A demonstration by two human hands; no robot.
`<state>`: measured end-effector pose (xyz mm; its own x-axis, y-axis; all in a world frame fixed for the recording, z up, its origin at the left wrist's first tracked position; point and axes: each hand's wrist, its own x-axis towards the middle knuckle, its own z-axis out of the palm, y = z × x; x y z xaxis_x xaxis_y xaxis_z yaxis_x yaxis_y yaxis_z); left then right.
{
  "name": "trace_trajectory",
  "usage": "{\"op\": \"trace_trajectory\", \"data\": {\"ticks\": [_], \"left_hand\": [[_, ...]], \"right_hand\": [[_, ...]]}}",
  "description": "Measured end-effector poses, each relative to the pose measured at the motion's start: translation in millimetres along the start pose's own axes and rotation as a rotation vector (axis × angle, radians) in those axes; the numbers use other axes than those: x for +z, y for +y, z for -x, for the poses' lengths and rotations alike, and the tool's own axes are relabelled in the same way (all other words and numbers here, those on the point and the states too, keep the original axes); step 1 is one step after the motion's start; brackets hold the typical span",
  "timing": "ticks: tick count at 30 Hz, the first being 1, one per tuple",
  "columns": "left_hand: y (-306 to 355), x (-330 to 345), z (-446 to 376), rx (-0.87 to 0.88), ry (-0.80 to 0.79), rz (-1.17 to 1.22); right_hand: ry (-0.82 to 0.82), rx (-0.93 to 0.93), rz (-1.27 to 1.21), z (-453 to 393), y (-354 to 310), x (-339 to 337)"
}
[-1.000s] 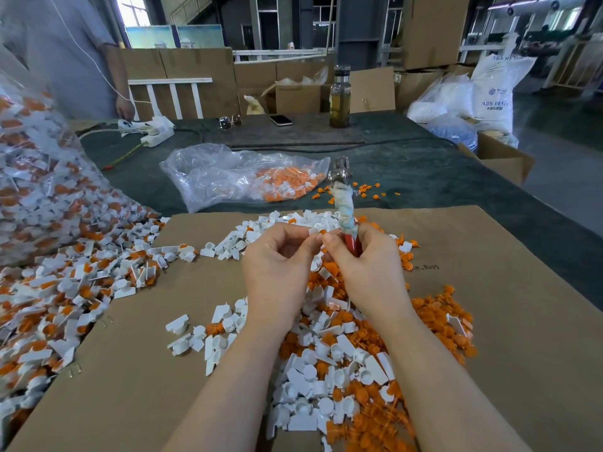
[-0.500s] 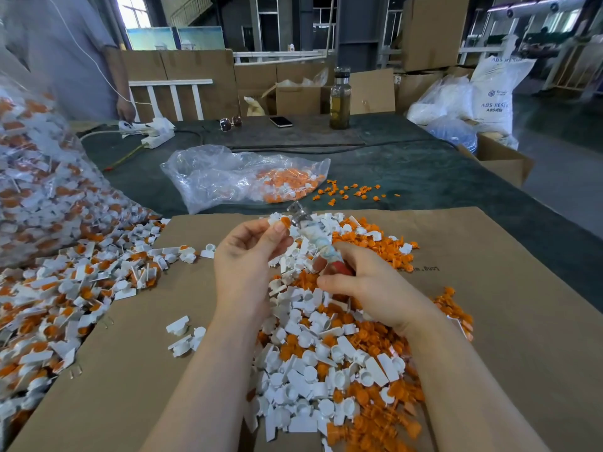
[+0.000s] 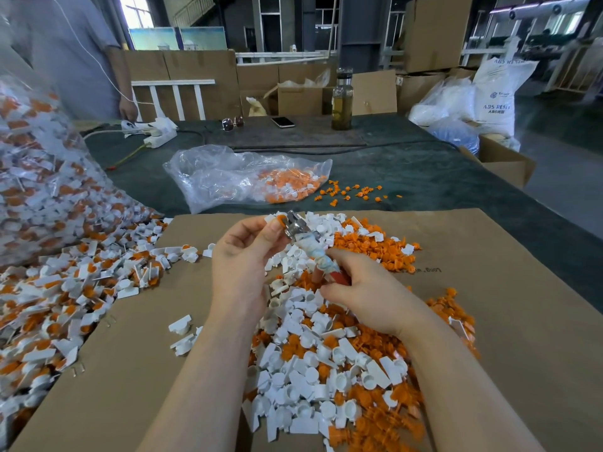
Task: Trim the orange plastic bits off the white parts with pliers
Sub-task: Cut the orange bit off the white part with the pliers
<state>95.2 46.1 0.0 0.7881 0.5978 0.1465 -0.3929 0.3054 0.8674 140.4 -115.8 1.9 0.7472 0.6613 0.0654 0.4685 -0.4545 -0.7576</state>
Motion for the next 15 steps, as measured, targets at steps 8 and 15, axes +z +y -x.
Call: {"op": "trace_trajectory", "data": {"ticks": [8, 15], "left_hand": [[0.7, -0.7, -1.8, -0.008, 0.009, 0.044], [-0.2, -0.6, -2.6, -0.034, 0.022, 0.058]], "right_hand": [[0.079, -0.072, 0.039, -2.6, -1.3, 7.6], [0.084, -0.055, 0.055, -4.2, 0.3, 8.1]]}}
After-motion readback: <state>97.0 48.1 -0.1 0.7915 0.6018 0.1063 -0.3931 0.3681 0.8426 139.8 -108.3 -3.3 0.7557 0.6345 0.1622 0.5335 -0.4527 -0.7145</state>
